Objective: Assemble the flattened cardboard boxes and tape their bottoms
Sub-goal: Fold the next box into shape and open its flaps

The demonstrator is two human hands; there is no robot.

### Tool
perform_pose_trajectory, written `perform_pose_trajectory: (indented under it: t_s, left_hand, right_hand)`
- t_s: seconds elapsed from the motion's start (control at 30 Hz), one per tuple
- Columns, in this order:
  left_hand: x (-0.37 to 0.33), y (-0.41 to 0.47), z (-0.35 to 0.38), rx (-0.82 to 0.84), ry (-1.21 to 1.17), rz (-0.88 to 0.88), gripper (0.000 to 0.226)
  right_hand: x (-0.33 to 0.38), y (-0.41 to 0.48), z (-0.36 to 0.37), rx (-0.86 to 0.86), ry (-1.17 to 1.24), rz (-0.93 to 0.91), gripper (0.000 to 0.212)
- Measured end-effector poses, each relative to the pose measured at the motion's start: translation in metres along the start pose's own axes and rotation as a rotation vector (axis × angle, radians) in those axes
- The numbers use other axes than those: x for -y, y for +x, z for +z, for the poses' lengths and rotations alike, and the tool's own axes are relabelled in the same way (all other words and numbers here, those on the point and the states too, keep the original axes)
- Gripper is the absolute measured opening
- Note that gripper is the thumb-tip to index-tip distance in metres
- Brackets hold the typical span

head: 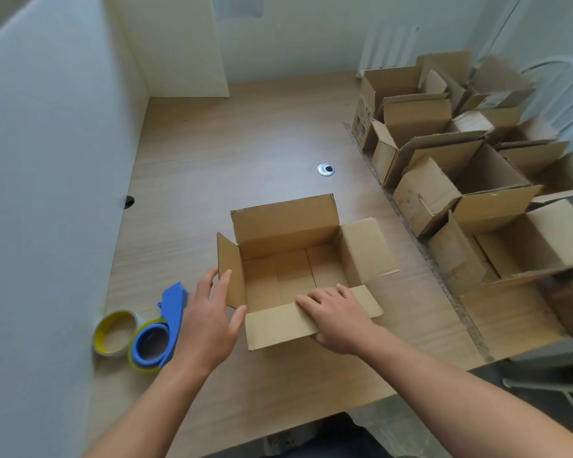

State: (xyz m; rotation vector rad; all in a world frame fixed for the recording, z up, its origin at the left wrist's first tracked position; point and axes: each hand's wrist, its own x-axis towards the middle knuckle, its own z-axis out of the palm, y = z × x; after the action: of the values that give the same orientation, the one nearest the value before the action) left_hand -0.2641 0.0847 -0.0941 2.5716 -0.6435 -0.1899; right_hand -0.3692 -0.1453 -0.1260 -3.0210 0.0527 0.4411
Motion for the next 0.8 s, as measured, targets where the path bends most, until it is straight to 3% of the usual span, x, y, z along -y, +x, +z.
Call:
perform_pose_trajectory:
  t_s: [0.2,0.47,0.63,0.8]
  left_hand:
    - [-0.014,-0.007,-0.016,-0.07,0.096,0.157,0.059]
    - [-0.047,-0.025,-0.023,-0.114,0.059,0.278,0.062]
    - [-0.071,-0.046,-0.02,-0.111,0.096,0.27,0.061]
    - [-0.112,-0.084,-0.018,-0.14,0.138,0.285,0.06]
  right_hand:
    - [-0.012,-0.009,-0.015,-0.076,0.013,-0.017,0.07]
    - [-0.028,-0.044,-0.037,-0.062,0.05,-0.032,0.111]
    - [-0.04,-0.069,-0.034,-0.123,0.088,-0.027,0.096]
    - [-0.054,-0.113,-0.033,-0.155,0.061,-0.046,0.098]
